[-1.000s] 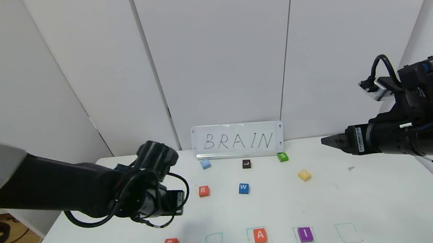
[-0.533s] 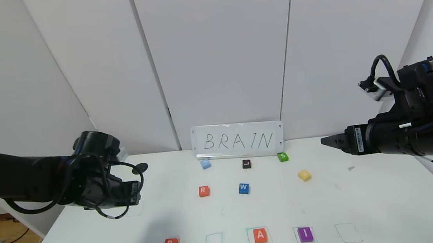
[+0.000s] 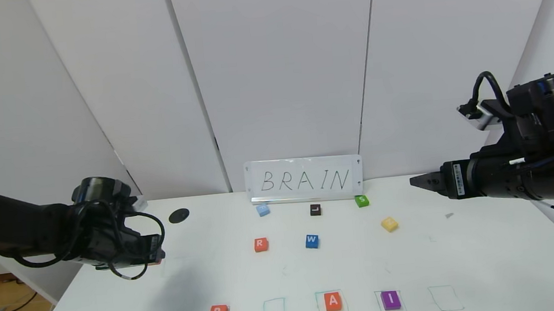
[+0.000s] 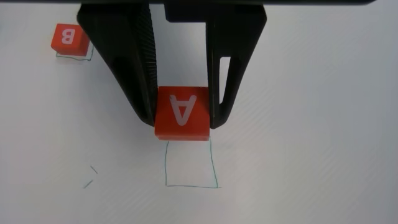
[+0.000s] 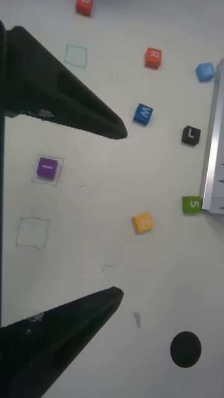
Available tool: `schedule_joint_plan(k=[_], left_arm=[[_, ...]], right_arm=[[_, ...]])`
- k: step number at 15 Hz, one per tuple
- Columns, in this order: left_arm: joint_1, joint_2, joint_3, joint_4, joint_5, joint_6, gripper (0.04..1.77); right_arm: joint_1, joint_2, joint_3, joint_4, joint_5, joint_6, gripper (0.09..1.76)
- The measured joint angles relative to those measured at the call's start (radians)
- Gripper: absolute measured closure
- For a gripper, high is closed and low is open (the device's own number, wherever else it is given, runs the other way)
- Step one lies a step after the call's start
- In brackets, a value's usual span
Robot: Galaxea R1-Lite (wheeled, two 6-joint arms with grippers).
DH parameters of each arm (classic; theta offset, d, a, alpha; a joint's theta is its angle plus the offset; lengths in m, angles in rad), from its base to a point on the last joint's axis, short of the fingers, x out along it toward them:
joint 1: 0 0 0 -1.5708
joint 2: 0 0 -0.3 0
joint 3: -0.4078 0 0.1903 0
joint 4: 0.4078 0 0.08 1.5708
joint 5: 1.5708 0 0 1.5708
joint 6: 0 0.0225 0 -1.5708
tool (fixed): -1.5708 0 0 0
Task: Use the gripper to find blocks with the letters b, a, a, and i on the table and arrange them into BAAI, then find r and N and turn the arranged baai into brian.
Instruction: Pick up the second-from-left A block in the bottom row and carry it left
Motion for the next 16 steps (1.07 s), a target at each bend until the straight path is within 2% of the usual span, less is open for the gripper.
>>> schedule_joint_plan(k=[7, 16], left_arm=[[0.020, 0.150, -0.043, -0.017, 0.001, 0.002, 1.30], [-0.001, 0.232, -0.102, -0.015, 0.001, 0.003, 1.30]], right_arm=[[0.000, 0.006, 0.000, 0.000, 0.000, 0.000, 0.14], [-0.001, 0.011, 0.000, -0.010, 0.000, 0.000, 0.14]])
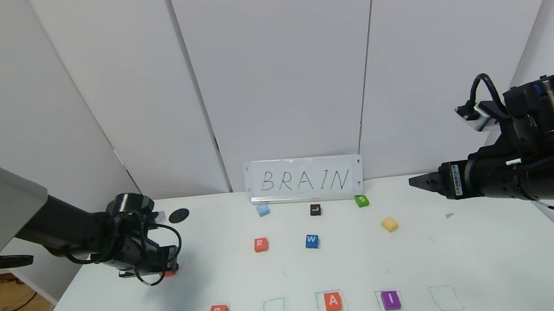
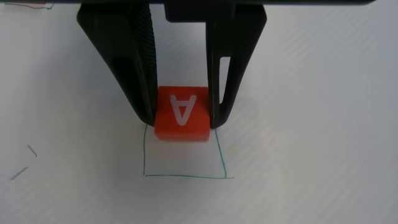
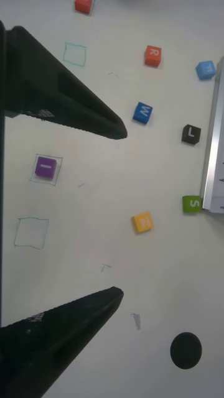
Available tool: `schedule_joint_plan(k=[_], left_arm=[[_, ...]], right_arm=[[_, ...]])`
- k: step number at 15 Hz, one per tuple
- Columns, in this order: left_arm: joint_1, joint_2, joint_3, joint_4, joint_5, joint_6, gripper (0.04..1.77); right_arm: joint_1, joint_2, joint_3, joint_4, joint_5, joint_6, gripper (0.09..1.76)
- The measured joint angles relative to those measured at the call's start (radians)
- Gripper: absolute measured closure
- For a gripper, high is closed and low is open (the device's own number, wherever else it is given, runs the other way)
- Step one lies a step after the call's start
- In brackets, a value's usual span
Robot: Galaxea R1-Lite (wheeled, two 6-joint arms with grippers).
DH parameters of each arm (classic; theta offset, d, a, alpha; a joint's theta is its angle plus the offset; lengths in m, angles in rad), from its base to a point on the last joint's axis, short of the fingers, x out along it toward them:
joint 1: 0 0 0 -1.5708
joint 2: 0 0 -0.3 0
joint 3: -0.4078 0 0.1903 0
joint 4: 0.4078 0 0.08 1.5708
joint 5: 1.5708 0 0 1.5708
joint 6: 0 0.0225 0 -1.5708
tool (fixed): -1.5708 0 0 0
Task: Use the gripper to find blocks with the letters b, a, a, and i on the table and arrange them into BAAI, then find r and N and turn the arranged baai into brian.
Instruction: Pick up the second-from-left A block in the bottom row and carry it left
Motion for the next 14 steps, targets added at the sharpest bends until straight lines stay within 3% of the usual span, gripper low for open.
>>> schedule_joint_plan(k=[14], left_arm=[[-0.011, 0.013, -0.016, 0.006, 0.004, 0.000, 1.30]], right_arm=[[0.000, 0.002, 0.000, -0.003, 0.000, 0.000, 0.14]])
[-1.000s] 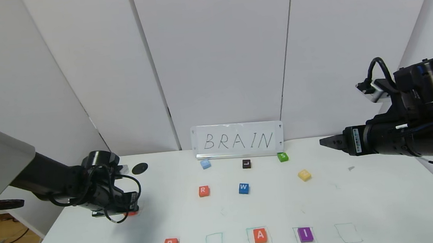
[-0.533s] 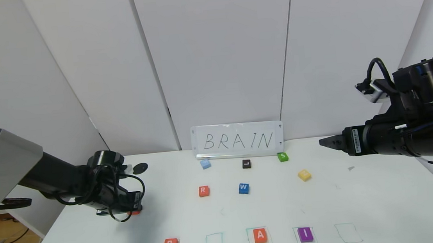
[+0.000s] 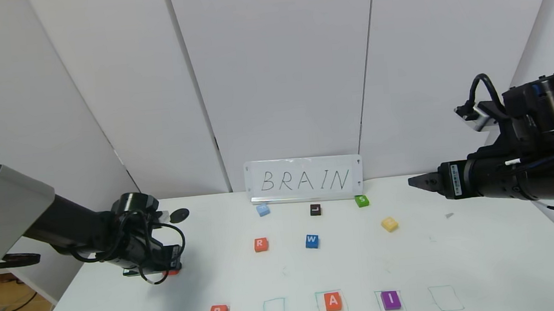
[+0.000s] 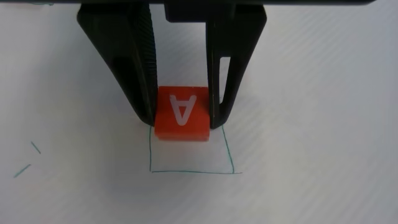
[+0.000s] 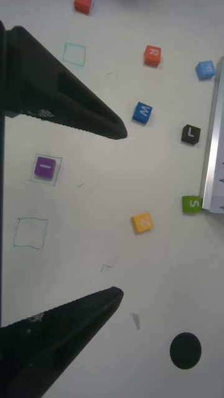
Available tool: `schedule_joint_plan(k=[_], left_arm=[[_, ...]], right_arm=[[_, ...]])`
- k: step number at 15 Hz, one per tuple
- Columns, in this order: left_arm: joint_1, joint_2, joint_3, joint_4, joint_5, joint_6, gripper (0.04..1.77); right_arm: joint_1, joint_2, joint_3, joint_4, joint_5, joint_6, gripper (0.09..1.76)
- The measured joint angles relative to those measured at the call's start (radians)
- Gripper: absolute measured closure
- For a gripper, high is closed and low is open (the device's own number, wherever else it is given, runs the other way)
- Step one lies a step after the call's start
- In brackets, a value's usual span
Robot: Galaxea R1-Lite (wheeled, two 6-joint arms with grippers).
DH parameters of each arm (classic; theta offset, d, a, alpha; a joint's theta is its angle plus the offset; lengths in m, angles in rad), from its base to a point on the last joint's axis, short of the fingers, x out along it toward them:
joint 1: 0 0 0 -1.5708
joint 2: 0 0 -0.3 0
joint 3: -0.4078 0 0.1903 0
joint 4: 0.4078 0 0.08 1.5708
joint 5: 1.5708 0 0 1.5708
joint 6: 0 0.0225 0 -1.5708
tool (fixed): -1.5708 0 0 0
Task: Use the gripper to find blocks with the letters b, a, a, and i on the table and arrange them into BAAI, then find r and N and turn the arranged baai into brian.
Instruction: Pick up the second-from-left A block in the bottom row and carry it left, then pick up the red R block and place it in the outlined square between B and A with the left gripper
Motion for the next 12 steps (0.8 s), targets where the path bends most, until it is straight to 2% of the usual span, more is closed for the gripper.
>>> schedule_joint_plan(k=[4, 8, 12], left_arm=[[0.000, 0.001, 0.002, 0.000, -0.002, 0.000, 1.30], [0.000, 0.003, 0.003, 0.000, -0.002, 0.001, 0.85], [0.002, 0.000, 0.003, 0.001, 0.001, 0.002, 0.54]], right_arm=[[0.000, 0.000, 0.001, 0.000, 0.000, 0.000, 0.14], [0.000, 0.001, 0.001, 0.000, 0.000, 0.000, 0.14], [0.000, 0.001, 0.001, 0.000, 0.000, 0.000, 0.14]])
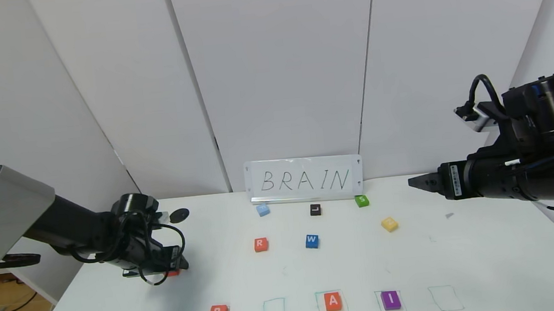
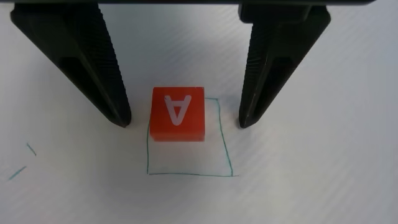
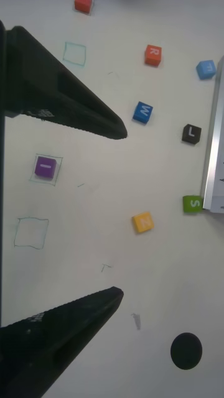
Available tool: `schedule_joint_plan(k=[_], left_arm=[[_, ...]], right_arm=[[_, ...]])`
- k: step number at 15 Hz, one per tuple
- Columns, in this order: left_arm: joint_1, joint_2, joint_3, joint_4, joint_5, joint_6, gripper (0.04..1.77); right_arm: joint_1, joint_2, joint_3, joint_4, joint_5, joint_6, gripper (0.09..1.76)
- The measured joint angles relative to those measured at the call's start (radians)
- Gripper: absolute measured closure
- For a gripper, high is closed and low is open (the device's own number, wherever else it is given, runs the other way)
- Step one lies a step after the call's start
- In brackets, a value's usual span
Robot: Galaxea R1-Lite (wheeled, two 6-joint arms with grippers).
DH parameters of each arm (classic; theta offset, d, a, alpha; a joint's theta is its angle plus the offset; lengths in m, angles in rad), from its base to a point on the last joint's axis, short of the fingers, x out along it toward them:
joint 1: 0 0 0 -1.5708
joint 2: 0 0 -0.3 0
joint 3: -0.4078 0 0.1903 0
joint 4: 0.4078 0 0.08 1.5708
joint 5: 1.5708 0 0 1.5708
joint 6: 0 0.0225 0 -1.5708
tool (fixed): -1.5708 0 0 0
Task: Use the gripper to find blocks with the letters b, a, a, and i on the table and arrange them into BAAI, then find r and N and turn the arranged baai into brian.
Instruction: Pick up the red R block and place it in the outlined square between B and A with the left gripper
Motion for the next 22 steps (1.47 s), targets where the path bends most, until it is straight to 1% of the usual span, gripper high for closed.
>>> schedule_joint_plan(k=[3, 8, 11, 13, 15, 17, 20, 22], left_arm=[[0.003, -0.019, -0.006, 0.006, 0.001, 0.013, 0.40], [0.000, -0.083, -0.032, 0.023, 0.011, 0.028, 0.26], [-0.014, -0.140, -0.079, 0.123, 0.013, 0.032, 0.21], [-0.039, -0.176, -0.123, 0.191, 0.021, 0.027, 0.18], [-0.080, -0.203, -0.164, 0.240, 0.057, 0.009, 0.16], [-0.134, -0.217, -0.201, 0.278, 0.089, -0.051, 0.15], [-0.236, -0.217, -0.266, 0.340, 0.097, -0.125, 0.13], [-0.305, -0.205, -0.333, 0.397, 0.099, -0.187, 0.12]], right_arm=[[0.000, 0.000, 0.000, 0.000, 0.000, 0.000, 0.14], [0.000, 0.000, 0.000, 0.000, 0.000, 0.000, 0.14], [0.000, -0.001, 0.000, 0.000, 0.000, 0.000, 0.14], [0.000, -0.001, 0.000, 0.000, 0.000, 0.000, 0.14], [0.000, -0.002, 0.000, 0.000, 0.000, 0.001, 0.14], [-0.003, -0.003, 0.000, 0.000, 0.000, 0.001, 0.14], [-0.005, -0.006, -0.001, 0.000, 0.000, 0.000, 0.14], [-0.006, -0.007, -0.001, 0.000, 0.000, 0.000, 0.14]])
